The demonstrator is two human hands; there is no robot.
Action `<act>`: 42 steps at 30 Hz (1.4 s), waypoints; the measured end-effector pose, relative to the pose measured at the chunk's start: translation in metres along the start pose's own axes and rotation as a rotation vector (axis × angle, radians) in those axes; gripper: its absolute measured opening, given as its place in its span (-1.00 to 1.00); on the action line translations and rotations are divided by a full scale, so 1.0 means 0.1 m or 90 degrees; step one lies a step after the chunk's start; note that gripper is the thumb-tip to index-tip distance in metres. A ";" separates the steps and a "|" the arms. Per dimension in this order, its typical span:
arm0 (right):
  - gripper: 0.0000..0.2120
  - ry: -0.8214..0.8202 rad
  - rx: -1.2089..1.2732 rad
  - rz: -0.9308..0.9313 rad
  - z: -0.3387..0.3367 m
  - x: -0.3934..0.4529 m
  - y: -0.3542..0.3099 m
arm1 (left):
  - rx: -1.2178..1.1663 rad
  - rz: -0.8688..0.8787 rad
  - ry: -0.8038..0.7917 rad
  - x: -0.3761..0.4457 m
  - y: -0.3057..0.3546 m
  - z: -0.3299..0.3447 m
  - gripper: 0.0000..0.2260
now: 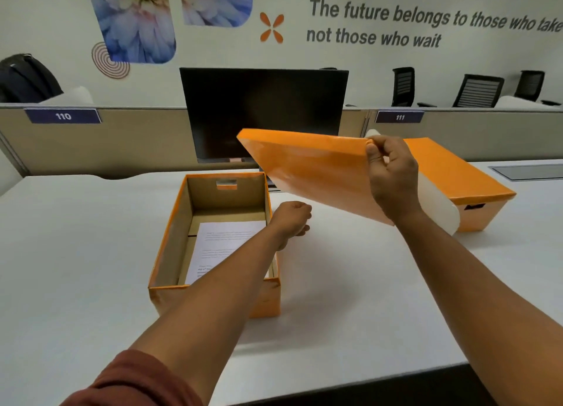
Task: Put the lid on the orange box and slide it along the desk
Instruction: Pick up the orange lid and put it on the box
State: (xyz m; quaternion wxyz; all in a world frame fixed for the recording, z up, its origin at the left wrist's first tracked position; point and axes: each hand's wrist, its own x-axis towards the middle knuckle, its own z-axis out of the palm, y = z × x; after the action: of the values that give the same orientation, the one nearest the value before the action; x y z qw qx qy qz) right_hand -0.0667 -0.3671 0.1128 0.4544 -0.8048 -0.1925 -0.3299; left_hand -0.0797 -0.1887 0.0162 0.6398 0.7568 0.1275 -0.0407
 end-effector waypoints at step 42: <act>-0.59 -0.282 0.148 0.456 0.90 -1.19 -0.27 | 0.345 -0.002 0.435 -0.85 -0.88 -1.91 -0.48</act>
State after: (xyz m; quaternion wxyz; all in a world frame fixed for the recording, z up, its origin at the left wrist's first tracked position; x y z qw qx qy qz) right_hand -0.1355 -0.2775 0.0124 0.5755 -0.8155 -0.0301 0.0529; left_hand -0.2026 -0.0005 -0.0149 0.3388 0.8673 0.3178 0.1788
